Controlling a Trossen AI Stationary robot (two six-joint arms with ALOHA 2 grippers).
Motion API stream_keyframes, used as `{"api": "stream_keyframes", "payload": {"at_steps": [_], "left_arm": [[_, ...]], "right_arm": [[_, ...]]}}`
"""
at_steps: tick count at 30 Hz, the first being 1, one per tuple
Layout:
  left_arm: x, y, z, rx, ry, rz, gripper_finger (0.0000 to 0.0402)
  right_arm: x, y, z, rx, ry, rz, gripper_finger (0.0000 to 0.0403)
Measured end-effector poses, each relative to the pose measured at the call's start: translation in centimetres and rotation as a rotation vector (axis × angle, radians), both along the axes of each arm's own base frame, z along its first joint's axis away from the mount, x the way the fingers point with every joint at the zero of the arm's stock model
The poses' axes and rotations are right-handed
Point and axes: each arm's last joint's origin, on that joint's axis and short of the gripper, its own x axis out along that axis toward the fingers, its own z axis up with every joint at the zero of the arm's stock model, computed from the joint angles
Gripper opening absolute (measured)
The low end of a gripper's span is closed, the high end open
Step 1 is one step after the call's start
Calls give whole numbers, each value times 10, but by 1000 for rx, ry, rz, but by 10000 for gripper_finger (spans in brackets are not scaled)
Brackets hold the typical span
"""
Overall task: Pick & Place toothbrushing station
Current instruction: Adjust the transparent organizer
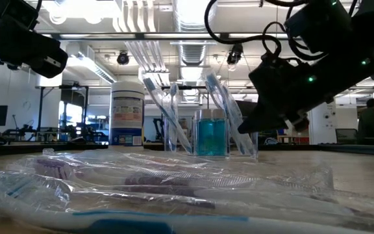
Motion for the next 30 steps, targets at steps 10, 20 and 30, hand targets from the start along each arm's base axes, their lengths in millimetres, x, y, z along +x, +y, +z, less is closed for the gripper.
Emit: {"api": "stream_keyframes", "payload": {"at_steps": [10, 20, 30], "left_arm": [[0, 0, 0, 0, 0, 0, 14], [0, 0, 0, 0, 0, 0, 14], [0, 0, 0, 2, 0, 0, 14]], "right_arm": [[2, -12, 0, 1, -20, -88, 8], [5, -23, -16, 16, 20, -148, 8], [25, -18, -8, 25, 36, -28, 8]]}}
